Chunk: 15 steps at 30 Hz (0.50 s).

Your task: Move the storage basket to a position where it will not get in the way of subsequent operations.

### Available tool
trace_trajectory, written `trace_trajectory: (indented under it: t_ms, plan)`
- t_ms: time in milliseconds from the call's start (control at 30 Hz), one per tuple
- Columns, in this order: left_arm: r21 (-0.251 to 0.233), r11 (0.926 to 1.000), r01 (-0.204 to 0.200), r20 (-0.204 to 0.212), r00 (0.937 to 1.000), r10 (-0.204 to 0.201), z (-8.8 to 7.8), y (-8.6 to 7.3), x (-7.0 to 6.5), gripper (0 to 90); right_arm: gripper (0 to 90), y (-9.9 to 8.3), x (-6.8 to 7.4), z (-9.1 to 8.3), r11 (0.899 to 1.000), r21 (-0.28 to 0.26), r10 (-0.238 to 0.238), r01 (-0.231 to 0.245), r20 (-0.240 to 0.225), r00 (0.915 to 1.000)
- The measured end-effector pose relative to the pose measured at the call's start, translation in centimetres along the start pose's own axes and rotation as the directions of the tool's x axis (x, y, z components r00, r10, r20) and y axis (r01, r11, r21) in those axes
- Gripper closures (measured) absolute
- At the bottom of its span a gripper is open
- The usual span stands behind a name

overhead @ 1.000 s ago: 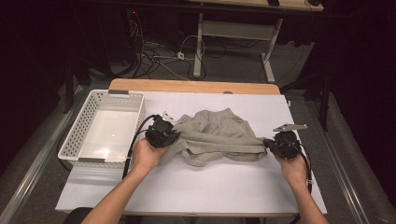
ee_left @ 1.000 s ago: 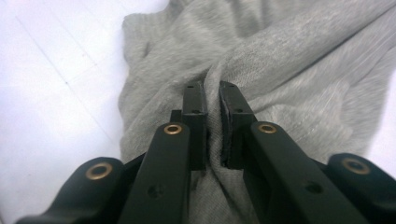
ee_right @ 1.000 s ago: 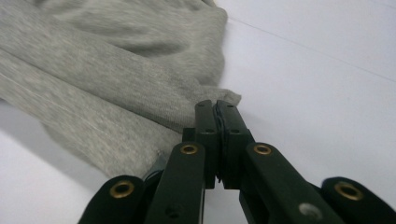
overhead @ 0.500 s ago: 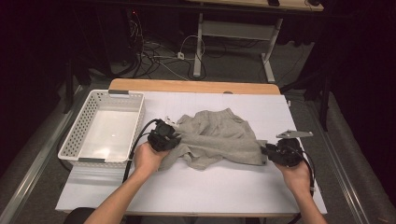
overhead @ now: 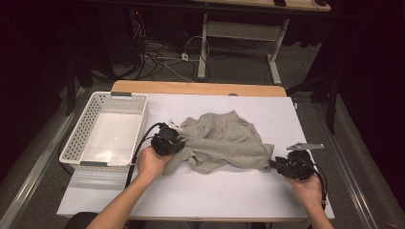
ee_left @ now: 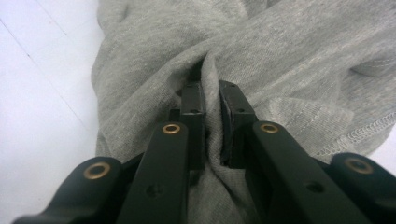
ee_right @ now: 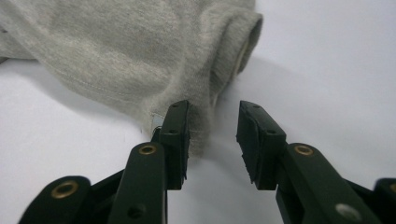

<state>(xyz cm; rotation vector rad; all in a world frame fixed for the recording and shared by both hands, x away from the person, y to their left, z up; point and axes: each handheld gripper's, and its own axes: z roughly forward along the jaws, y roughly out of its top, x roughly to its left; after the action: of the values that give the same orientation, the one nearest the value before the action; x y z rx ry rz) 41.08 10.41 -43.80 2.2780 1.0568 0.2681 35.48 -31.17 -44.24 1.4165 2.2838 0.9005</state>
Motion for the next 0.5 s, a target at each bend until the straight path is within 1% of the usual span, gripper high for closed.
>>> trace_trajectory:
  t_ms: [67,133,200,233,267,300,367,433,500]
  plan:
    - [0.000,1.0000,-0.001,-0.002,1.0000,0.001,0.0,0.0,0.0,79.2,63.5,0.4,0.1,0.8,1.000,0.016,-0.002,0.002,-0.004,1.0000]
    - [-0.002,1.0000,-0.004,-0.003,1.0000,0.004,-0.1,0.0,0.0,79.2,64.8,0.8,0.3,1.6,0.999,0.038,-0.018,0.017,0.006,0.9998]
    - [-0.004,1.0000,-0.004,0.001,1.0000,0.004,-0.1,-0.1,0.0,79.2,71.8,1.0,0.5,2.5,0.997,0.069,-0.034,0.033,0.003,0.9994]
    - [-0.003,1.0000,-0.004,0.004,1.0000,0.004,-0.2,-0.1,0.0,79.3,76.7,1.1,0.7,2.7,0.997,0.074,-0.037,0.037,0.001,0.9993]
    - [-0.004,1.0000,-0.005,0.006,1.0000,0.005,-0.2,-0.2,0.0,79.4,81.0,1.2,0.7,2.5,0.997,0.072,-0.038,0.038,-0.002,0.9993]
    - [-0.006,0.9999,-0.008,0.004,1.0000,0.008,-0.3,-0.2,0.0,79.6,83.2,1.2,0.7,2.2,0.997,0.064,-0.040,0.040,-0.005,0.9992]
    - [-0.013,0.9998,-0.016,0.001,0.9999,0.016,-0.5,-0.2,0.0,80.0,84.6,1.2,0.7,1.4,0.998,0.047,-0.043,0.044,-0.008,0.9990]
    - [-0.024,0.9995,-0.019,-0.006,0.9998,0.018,-0.7,-0.1,0.0,80.3,84.9,1.2,0.6,0.6,0.999,0.016,-0.051,0.051,-0.001,0.9987]
    - [-0.035,0.9993,-0.011,-0.010,0.9999,0.011,-1.0,0.2,0.2,80.6,85.3,1.5,0.3,-0.2,0.999,-0.017,-0.038,0.038,0.001,0.9993]
